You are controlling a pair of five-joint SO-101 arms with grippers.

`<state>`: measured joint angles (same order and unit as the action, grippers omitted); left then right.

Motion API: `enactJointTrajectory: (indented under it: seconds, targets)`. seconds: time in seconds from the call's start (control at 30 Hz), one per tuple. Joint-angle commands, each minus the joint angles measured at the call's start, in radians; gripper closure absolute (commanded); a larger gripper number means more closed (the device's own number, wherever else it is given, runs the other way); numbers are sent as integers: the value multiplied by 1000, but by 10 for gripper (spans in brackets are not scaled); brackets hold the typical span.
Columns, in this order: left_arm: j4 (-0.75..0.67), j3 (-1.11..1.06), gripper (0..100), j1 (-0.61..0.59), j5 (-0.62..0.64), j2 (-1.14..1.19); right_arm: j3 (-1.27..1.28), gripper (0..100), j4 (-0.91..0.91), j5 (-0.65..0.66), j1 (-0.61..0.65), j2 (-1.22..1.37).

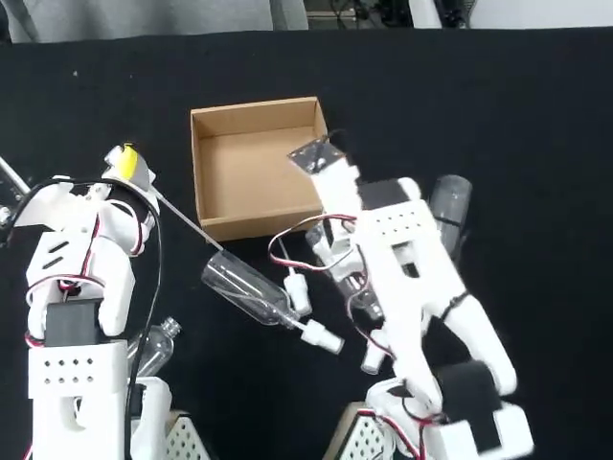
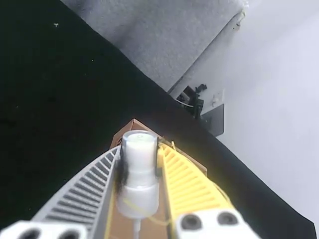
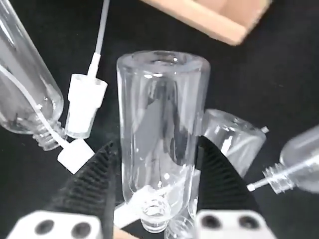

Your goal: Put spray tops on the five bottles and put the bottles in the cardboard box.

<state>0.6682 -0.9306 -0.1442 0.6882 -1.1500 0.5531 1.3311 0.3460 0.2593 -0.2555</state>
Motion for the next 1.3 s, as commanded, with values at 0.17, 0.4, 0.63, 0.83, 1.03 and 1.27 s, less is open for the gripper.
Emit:
enactJointTrajectory:
  seconds: [0.17, 0.4, 0.63, 0.83, 1.03, 1.27]
  targets:
    - [-23, 22, 971, -13, 2, -23, -77, 913, 75, -71, -114, -136]
    - [-23, 22, 971, -13, 2, -23, -79, 913, 77, -163, -236, -176]
    - [-23, 22, 971, -13, 2, -23, -79, 913, 77, -218, -422, -252]
    - [-23, 22, 971, -13, 2, -23, -77, 913, 77, -218, -600, -268]
    - [-23, 22, 971, -13, 2, -23, -74, 913, 77, -245, -760, -266]
    - [-26, 22, 971, -48, 2, -23, -25, 917, 68, -279, -891, -269]
